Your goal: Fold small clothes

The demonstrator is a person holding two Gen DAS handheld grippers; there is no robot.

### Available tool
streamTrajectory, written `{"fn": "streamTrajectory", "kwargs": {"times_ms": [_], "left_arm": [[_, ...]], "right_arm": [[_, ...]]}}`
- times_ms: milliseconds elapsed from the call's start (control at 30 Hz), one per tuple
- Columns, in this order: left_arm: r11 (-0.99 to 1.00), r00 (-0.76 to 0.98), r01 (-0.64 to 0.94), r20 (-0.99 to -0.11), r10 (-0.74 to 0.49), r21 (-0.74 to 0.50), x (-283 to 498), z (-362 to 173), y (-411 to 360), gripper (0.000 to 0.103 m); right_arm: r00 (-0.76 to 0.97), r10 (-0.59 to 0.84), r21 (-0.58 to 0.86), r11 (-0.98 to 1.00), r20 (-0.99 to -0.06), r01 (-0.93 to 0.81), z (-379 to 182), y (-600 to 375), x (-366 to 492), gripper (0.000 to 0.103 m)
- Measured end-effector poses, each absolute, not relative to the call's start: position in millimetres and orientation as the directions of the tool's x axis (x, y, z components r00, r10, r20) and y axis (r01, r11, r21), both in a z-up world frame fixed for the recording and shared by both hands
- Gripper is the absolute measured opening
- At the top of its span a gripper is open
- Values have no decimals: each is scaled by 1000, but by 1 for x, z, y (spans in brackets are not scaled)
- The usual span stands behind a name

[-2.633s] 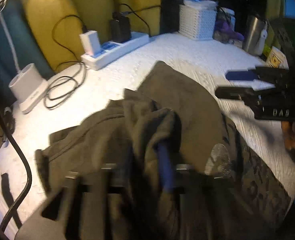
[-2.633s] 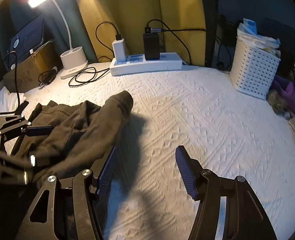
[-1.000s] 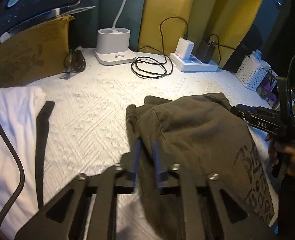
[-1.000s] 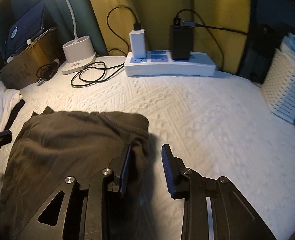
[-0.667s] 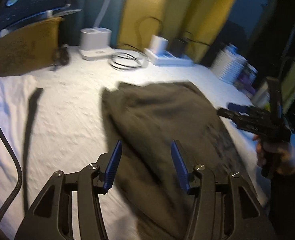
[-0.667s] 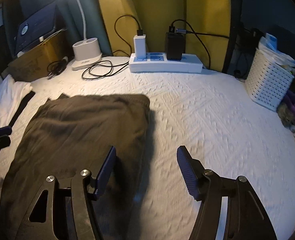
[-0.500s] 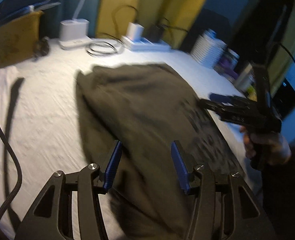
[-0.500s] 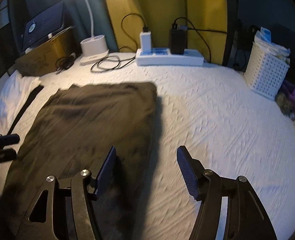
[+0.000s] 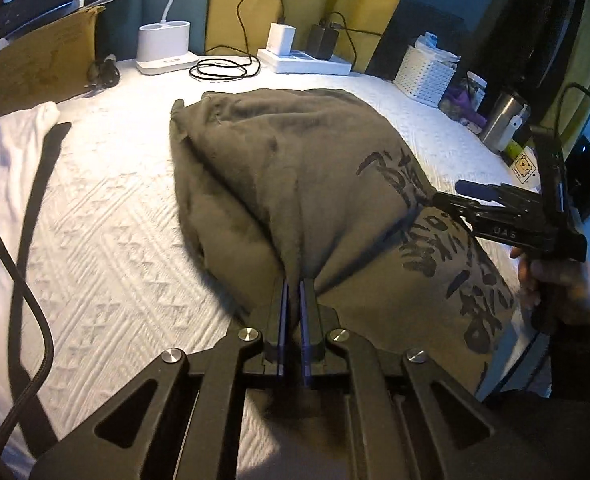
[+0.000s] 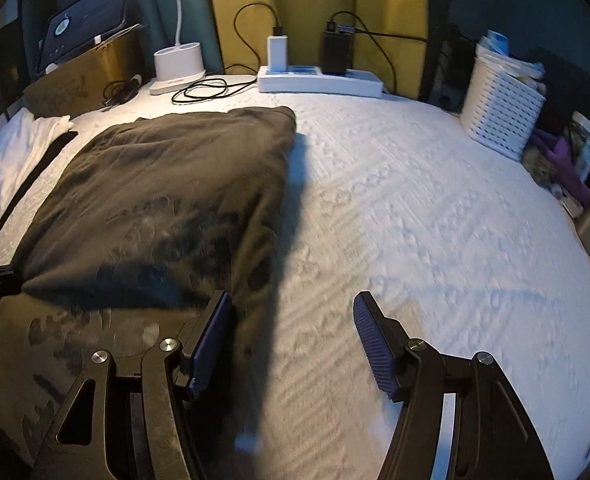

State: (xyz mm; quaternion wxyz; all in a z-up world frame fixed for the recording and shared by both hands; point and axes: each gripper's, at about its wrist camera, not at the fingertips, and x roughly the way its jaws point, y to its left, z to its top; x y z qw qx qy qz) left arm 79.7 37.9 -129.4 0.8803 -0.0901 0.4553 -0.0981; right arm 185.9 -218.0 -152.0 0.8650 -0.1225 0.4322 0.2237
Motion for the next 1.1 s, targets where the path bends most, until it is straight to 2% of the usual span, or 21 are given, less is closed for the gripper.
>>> {"fn": "streamTrajectory", "kwargs": {"times_ms": [167, 233, 300, 333, 500, 700, 1100], "left_arm": [[963, 580, 100, -772, -262, -252, 63, -114, 36, 8], [957, 578, 120, -765, -284, -265, 55, -110, 30, 15], [952, 559, 134, -773, -301, -275, 50, -115, 21, 34], [951, 550, 136, -777, -306, -279, 48, -118, 18, 36], [957, 522, 117, -804, -285, -264, 42, -136, 10, 36], [963, 552, 124, -790, -267, -239, 30, -143, 8, 38], [966, 551, 117, -794, -256, -230, 20, -143, 13, 39]], "right_arm": [[536, 325, 11, 862, -779, -507, -135, -225, 159, 65], [533, 343, 22, 855, -774, -518, -131, -224, 147, 65], [524, 352, 20, 844, -776, -537, -131, -220, 134, 65], [520, 353, 17, 839, -778, -544, -132, -219, 129, 65], [509, 331, -13, 829, -795, -559, -145, -216, 108, 65], [546, 324, -30, 840, -773, -541, -153, -228, 91, 65], [551, 353, 18, 853, -756, -522, -157, -247, 73, 65]]}}
